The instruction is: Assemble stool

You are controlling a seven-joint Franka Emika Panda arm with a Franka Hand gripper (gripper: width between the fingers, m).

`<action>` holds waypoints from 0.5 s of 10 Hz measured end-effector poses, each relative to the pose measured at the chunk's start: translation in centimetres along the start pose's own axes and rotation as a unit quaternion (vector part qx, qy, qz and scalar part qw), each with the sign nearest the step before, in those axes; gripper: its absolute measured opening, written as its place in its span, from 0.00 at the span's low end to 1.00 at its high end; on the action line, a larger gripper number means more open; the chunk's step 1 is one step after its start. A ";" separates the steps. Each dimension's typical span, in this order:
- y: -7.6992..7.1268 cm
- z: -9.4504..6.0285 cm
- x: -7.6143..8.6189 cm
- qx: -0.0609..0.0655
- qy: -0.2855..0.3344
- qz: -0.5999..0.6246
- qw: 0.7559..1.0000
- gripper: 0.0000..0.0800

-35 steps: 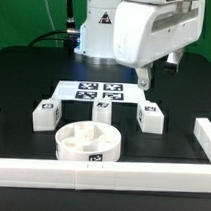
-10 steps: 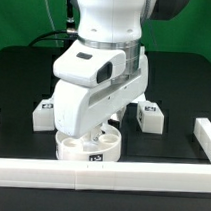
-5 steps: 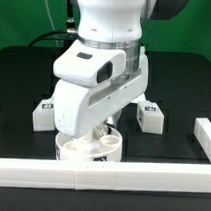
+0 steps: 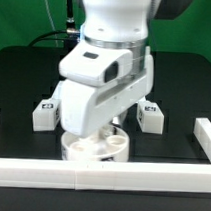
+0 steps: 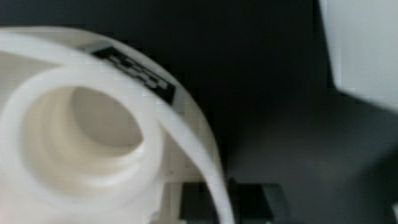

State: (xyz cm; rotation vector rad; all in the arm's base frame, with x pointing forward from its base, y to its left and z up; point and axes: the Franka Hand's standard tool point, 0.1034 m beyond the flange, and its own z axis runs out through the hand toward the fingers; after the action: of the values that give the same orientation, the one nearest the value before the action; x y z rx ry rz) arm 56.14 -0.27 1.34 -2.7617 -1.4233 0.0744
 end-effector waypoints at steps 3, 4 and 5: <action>-2.0 -0.2 4.2 0.006 -0.001 -0.026 1.000 0.04; -2.4 -0.2 5.3 0.007 -0.002 -0.030 1.000 0.04; -2.8 -0.1 6.2 0.007 -0.001 -0.024 1.000 0.04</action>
Offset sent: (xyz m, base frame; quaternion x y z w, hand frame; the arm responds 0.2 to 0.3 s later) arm 0.0202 0.0483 0.0004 0.0100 -0.0233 -0.0100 0.9996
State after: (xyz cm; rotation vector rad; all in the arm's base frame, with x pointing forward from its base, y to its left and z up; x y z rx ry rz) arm 57.47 6.35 1.44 -2.7160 -1.4821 0.0868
